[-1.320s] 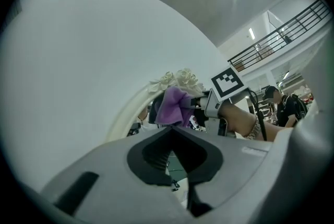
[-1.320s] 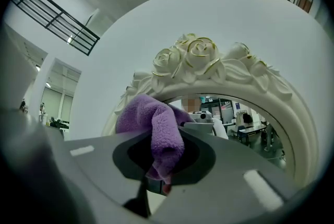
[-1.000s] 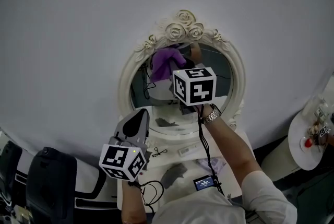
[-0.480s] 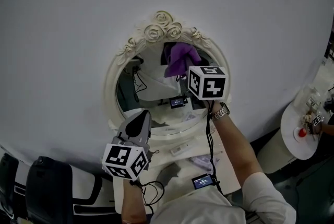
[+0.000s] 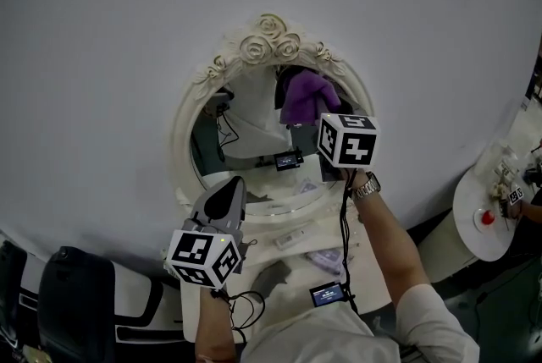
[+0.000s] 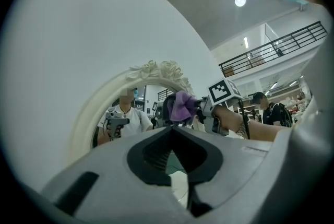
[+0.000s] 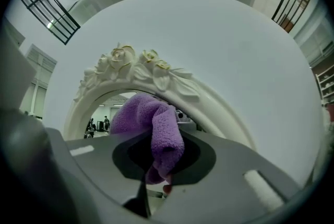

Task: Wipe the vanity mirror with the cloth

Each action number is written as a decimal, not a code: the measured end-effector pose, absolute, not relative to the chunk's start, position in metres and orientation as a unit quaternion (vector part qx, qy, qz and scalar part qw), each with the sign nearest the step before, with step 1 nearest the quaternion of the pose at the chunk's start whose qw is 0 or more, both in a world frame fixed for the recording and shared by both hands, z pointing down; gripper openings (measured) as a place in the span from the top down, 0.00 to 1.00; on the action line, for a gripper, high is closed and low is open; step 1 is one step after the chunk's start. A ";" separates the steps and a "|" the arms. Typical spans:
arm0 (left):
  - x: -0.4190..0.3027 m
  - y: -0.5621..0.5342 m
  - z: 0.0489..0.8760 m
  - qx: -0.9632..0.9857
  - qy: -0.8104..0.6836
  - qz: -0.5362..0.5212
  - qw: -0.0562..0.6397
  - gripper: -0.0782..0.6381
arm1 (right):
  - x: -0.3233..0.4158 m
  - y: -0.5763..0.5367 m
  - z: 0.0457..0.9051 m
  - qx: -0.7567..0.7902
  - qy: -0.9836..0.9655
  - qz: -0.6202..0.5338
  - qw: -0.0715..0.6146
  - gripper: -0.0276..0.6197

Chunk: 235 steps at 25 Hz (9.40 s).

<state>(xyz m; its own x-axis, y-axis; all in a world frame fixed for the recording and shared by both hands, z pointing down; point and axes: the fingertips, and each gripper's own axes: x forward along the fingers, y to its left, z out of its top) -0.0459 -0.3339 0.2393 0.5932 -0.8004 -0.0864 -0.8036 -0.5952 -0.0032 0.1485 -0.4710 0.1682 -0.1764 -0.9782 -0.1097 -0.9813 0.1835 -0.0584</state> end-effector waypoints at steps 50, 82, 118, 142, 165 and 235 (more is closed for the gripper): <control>-0.010 -0.337 0.271 -0.898 0.440 0.010 0.010 0.89 | 0.200 -0.488 0.227 -0.665 0.746 -0.024 0.025 0.85; -0.213 -0.264 0.293 -0.759 0.651 0.003 -0.014 0.89 | -0.128 -0.473 0.296 -0.474 0.880 -0.028 -0.026 0.86; -0.005 -0.338 0.331 -0.892 0.448 -0.024 -0.051 0.89 | 0.238 -0.489 0.320 -0.712 0.701 -0.043 -0.021 0.86; -0.132 -0.295 0.349 -0.802 0.592 -0.010 -0.078 0.89 | -0.075 -0.462 0.389 -0.504 0.858 -0.042 -0.088 0.86; -0.108 -0.304 0.365 -0.837 0.539 -0.036 -0.081 0.89 | -0.014 -0.480 0.405 -0.585 0.804 -0.023 -0.102 0.86; -0.095 -0.330 0.418 -0.833 0.537 -0.041 -0.129 0.89 | -0.021 -0.478 0.502 -0.560 0.813 -0.069 -0.141 0.85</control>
<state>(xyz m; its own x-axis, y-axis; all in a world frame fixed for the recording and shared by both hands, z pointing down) -0.0946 -0.3302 0.4179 0.4208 -0.8831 0.2075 -0.9045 -0.3910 0.1702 -0.0212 -0.4782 0.5019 -0.3321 -0.8921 0.3063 -0.9310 0.3622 0.0456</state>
